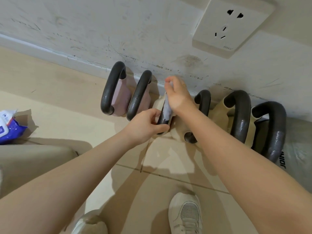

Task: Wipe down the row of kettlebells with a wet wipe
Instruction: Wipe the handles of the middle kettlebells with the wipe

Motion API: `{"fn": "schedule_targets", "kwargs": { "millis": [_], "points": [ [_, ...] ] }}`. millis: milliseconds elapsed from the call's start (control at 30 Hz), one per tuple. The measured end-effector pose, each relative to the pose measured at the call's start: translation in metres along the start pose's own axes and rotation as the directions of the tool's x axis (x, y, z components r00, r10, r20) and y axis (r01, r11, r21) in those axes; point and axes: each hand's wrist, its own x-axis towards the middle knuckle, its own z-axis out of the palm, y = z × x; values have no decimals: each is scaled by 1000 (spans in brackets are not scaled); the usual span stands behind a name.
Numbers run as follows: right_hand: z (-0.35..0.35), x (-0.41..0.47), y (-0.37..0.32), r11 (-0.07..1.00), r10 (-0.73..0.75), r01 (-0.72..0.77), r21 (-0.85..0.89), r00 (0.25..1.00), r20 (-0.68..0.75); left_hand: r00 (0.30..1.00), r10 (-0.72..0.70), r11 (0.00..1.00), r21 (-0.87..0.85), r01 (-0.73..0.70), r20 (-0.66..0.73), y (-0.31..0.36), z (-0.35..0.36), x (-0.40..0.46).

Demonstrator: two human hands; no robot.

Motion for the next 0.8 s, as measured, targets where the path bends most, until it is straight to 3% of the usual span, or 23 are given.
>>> {"fn": "schedule_targets", "kwargs": {
  "millis": [67, 133, 200, 267, 500, 667, 800],
  "points": [
    [6, -12, 3, 987, -55, 61, 150, 998, -42, 1000, 14, 1000, 2, -14, -1, -1, 1, 1],
    [6, -15, -2, 883, 165, -124, 453, 985, -51, 1000, 17, 1000, 9, -17, -7, -2, 2, 1],
    [7, -9, -12, 718, 393, -309, 624, 920, 3, 1000, 10, 1000, 8, -10, -7, -2, 1, 1],
    [10, -15, -21, 719, 425, -369, 589, 904, 47, 1000, 11, 1000, -6, -11, 7, -2, 0, 2],
    [16, -72, -18, 757, 359, -334, 561, 931, 68, 999, 34, 999, 39, -34, 5, 0, 0, -3],
    [-6, -100, -1, 799, 310, -295, 524, 949, 63, 1000, 3, 988, -152, -2, 5, 2, 0, -19],
    [-41, -127, 1, 751, 363, -248, 612, 929, -69, 975, 189, 978, -62, -197, -120, 13, -2, -29]
  ]
}}
